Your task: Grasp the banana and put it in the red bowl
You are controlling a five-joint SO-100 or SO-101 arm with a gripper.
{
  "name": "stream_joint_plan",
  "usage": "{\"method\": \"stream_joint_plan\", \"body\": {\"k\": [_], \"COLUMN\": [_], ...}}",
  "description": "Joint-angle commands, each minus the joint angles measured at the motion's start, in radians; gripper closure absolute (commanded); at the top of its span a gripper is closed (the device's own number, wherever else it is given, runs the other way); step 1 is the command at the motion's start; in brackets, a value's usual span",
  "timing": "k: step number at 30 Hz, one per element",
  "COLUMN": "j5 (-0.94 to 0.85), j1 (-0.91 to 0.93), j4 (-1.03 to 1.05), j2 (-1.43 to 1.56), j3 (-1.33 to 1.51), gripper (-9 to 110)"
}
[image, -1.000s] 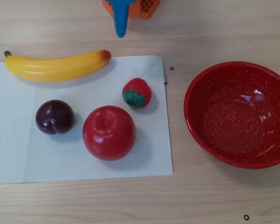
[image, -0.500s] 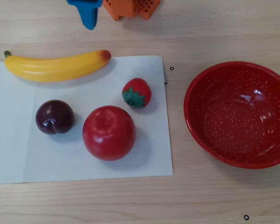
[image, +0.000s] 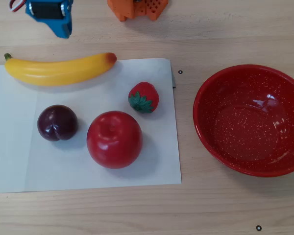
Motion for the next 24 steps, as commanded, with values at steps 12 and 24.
{"method": "stream_joint_plan", "body": {"k": [12,24], "j5": [0.202,0.351], "j1": [-0.118,-0.202], "j4": [-0.169,-0.307], "j2": [-0.040,-0.058], "j3": [0.009,0.156], "gripper": [65,38]}}
